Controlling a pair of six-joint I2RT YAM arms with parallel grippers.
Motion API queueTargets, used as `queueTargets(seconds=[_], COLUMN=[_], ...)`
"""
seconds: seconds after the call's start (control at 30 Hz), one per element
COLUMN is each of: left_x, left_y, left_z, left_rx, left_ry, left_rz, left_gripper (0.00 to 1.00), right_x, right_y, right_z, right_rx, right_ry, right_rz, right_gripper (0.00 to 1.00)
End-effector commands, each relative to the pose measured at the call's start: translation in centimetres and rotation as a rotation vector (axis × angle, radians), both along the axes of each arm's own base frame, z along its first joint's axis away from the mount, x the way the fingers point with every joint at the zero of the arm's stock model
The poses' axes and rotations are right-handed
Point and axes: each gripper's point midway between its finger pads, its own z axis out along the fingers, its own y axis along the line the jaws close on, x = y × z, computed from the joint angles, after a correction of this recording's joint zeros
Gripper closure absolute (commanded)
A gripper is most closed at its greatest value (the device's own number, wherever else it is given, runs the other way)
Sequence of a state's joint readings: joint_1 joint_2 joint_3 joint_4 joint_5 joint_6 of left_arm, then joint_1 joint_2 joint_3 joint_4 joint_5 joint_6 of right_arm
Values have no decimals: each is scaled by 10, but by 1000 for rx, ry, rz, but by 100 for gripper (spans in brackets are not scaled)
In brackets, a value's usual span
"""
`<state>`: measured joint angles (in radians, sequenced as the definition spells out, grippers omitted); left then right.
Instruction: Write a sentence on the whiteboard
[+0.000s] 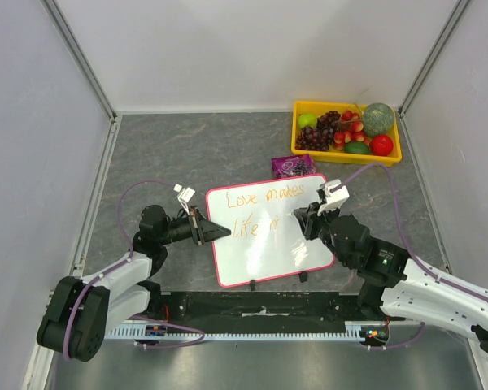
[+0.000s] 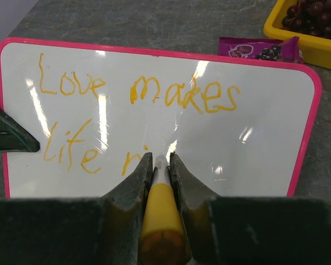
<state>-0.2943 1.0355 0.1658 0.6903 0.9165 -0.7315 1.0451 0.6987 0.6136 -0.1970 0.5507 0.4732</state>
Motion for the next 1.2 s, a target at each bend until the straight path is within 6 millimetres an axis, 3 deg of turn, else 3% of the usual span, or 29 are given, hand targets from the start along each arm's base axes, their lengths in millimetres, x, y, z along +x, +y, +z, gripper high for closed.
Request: queueTargets(seconds=[0.0, 1.17], left_x=[10, 9], left_y=[7, 7], left_z=[-23, -24], left_rx=[106, 107], left_ry=[-94, -91], left_rz=[37, 36], left_gripper=[98, 98], right_x=[-1, 4], right_y=[-7, 9], right_z=[-8, -17], right_rx=[3, -11], right_ry=[19, 35], right_rz=[-28, 5], right_gripper=[100, 100])
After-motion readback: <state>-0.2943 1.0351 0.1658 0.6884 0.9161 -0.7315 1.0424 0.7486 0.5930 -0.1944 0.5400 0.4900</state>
